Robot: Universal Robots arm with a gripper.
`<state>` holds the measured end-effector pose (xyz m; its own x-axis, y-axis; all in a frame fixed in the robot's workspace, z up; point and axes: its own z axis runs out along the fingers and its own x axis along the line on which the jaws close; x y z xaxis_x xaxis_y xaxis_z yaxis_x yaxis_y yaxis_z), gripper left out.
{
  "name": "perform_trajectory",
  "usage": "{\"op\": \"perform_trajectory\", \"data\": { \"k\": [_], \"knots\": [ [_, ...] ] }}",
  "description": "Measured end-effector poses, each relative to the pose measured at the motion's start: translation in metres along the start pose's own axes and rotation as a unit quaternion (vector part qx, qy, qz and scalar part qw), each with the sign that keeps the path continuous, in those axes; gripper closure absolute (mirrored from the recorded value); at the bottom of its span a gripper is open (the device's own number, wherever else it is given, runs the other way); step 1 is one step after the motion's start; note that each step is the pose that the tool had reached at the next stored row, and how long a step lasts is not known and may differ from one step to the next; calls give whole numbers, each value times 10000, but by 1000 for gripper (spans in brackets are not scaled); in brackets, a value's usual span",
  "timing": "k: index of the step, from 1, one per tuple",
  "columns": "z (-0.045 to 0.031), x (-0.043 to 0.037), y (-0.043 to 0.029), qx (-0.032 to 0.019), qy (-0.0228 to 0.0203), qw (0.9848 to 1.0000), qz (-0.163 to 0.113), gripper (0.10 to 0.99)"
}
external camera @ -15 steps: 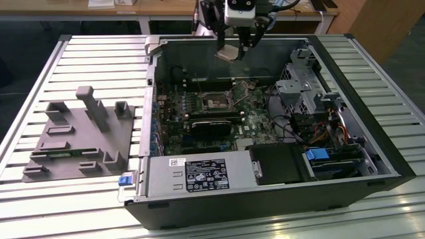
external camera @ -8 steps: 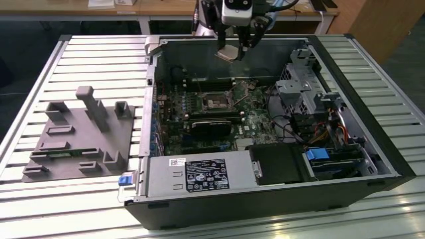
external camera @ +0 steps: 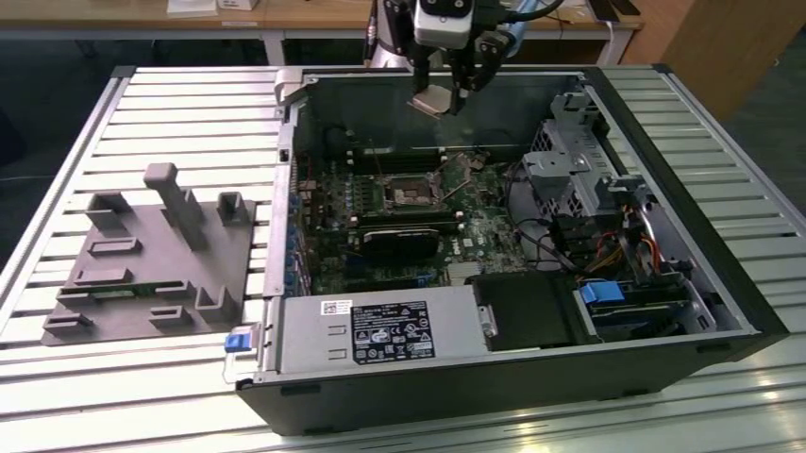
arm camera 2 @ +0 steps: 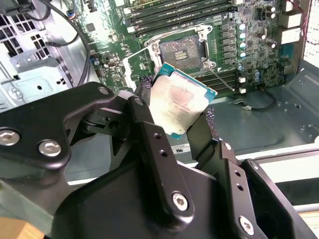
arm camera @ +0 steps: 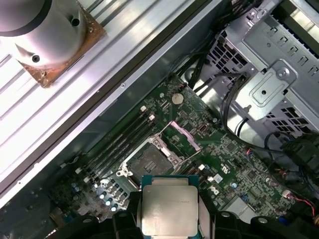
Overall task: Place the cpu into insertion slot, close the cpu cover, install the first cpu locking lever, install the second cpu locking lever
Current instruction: 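Place the cpu into insertion slot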
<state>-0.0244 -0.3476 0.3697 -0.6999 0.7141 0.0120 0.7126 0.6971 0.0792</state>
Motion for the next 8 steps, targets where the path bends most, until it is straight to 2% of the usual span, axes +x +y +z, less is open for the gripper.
{"op": "perform_trajectory", "data": {
  "k": [8],
  "knots": [
    [2, 7, 6, 5, -30, 9996, 278, 545]
  ]
}}
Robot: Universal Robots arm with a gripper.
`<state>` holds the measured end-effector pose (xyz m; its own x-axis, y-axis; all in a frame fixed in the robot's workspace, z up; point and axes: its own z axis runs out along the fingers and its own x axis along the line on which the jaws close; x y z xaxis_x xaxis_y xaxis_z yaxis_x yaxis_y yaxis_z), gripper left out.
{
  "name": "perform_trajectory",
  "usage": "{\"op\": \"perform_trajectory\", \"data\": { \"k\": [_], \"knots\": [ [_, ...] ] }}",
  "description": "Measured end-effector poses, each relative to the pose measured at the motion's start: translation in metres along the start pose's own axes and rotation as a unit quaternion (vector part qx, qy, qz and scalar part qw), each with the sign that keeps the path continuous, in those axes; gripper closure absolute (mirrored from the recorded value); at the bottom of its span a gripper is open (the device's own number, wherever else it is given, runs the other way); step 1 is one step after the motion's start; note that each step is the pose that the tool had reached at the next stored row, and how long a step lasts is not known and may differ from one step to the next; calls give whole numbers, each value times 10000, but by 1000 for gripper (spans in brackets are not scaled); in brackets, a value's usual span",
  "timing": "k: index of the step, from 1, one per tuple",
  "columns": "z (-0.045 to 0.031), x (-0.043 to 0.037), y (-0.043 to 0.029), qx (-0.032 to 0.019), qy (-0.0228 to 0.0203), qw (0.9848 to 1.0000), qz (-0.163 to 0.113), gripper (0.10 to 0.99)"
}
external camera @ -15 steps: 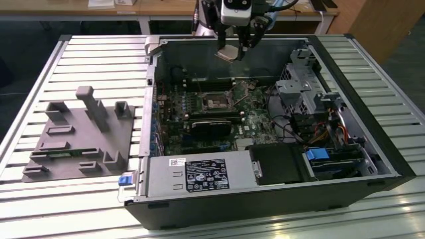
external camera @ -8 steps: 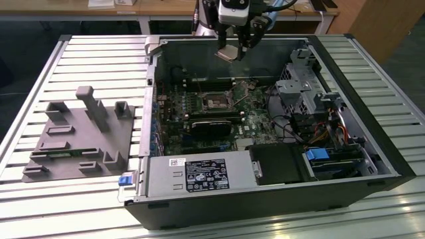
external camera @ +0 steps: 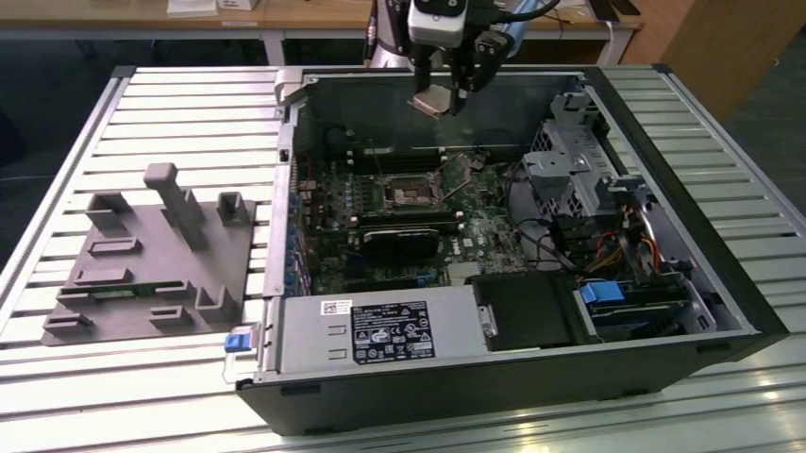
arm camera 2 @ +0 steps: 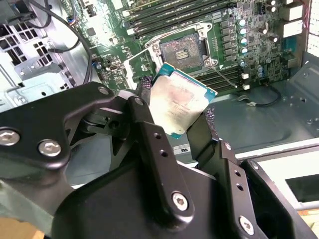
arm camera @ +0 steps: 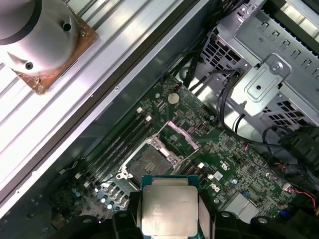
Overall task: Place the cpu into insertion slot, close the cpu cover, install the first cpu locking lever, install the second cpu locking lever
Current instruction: 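Place the cpu into insertion slot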
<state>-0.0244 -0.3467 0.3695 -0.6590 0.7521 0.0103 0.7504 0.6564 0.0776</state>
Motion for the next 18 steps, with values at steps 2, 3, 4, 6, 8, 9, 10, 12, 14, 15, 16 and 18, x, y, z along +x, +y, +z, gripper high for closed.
{"op": "perform_trajectory", "data": {
  "k": [2, 3, 4, 6, 8, 9, 10, 12, 14, 15, 16, 18],
  "knots": [
    [1, 2, 2, 1, -7, 10000, 67, 545],
    [1, 3, 3, 2, -12, 9999, 101, 545],
    [1, 4, 4, 3, -16, 9999, 135, 545],
    [2, 7, 6, 5, -24, 9998, 204, 545],
    [2, 8, 7, 6, -32, 9996, 275, 545],
    [3, 9, 8, 7, -36, 9995, 311, 545],
    [3, 10, 8, 7, -40, 9994, 348, 545],
    [3, 12, 11, 9, -48, 9991, 429, 545],
    [4, 13, 11, 8, -57, 9986, 526, 545],
    [4, 13, 11, 8, -62, 9983, 582, 545],
    [4, 14, 12, 8, -67, 9979, 645, 545],
    [5, 14, 12, 7, -77, 9969, 782, 545]
  ]
}}
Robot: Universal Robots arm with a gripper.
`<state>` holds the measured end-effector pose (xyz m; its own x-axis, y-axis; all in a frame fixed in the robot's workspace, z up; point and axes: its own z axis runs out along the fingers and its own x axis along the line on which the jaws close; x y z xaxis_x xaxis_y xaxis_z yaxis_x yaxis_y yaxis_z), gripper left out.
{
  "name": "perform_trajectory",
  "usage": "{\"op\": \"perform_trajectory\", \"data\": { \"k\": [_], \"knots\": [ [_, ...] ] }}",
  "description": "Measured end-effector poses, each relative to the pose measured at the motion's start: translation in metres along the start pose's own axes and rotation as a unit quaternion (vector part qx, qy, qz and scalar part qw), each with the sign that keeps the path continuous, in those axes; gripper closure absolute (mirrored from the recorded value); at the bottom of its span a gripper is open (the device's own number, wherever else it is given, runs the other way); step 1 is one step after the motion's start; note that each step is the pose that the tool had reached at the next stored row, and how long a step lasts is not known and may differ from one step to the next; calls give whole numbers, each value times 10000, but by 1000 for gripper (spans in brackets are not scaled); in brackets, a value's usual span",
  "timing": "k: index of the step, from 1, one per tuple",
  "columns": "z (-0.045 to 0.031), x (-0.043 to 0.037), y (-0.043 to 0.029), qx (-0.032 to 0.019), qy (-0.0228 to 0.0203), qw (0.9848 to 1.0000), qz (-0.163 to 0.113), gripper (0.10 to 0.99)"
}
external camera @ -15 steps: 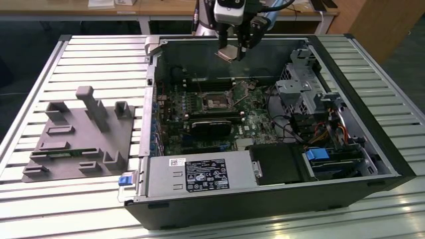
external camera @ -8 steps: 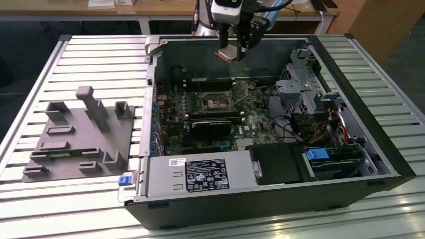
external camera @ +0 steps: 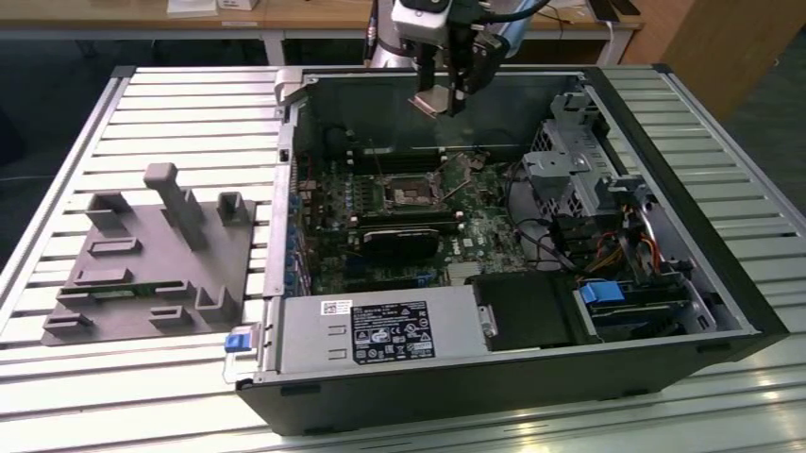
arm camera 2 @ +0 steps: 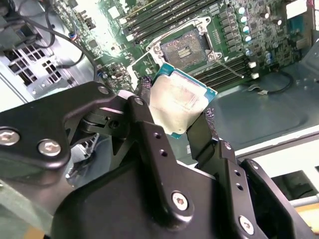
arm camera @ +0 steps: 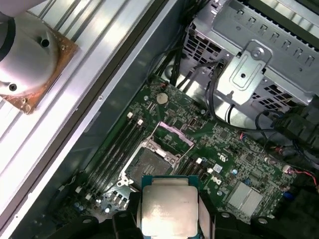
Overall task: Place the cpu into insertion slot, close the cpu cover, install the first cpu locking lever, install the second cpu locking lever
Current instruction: 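Place the cpu into insertion slot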
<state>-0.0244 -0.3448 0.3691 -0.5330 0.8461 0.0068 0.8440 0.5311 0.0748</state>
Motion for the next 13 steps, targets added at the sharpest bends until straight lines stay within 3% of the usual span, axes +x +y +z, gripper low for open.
{"op": "perform_trajectory", "data": {
  "k": [7, 13],
  "knots": [
    [6, 1, 0, -3, -35, 9989, 461, 545],
    [26, 2, -2, 28, -53, 9969, 790, 545]
  ]
}}
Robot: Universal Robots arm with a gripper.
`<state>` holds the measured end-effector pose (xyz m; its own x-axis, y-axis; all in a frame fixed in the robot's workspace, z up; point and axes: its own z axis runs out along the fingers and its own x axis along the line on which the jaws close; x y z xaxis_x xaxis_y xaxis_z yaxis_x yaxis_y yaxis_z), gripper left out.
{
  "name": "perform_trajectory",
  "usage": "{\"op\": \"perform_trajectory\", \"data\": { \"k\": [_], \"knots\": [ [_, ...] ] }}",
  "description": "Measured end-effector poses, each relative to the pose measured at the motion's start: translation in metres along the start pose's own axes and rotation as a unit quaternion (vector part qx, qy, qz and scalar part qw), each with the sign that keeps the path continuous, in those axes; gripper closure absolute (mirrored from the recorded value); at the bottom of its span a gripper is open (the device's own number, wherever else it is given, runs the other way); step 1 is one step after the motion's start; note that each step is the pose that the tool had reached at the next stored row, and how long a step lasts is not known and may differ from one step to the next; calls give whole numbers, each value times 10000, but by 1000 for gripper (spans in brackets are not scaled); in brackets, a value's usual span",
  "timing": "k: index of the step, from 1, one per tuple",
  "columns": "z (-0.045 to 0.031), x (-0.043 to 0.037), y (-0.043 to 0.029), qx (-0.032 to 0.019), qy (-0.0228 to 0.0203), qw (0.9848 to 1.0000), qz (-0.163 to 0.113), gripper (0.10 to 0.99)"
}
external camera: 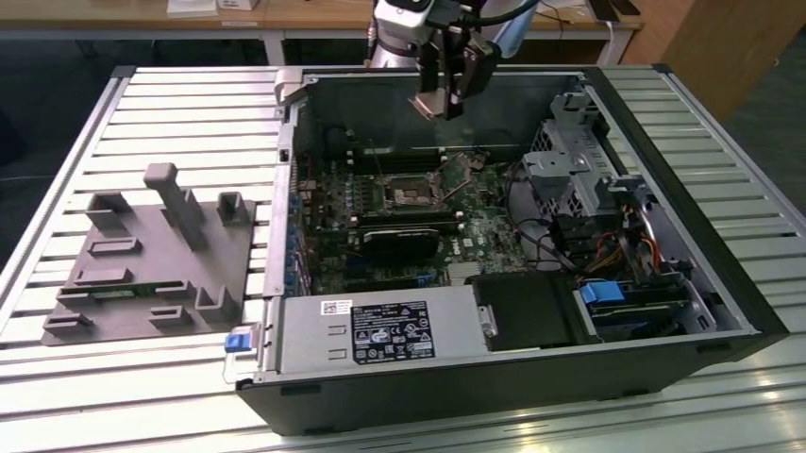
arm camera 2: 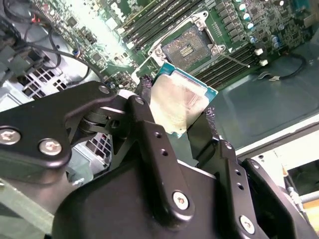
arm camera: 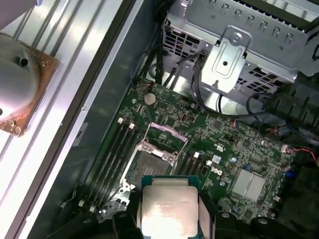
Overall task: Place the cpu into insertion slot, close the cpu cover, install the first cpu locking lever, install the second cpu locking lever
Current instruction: 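Place the cpu into insertion slot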
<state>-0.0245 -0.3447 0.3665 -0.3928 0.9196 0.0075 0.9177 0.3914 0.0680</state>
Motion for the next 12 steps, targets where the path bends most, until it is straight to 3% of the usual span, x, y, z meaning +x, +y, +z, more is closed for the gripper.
{"op": "perform_trajectory", "data": {
  "k": [12],
  "knots": [
    [36, 1, -1, 64, -40, 9987, 502, 545]
  ]
}}
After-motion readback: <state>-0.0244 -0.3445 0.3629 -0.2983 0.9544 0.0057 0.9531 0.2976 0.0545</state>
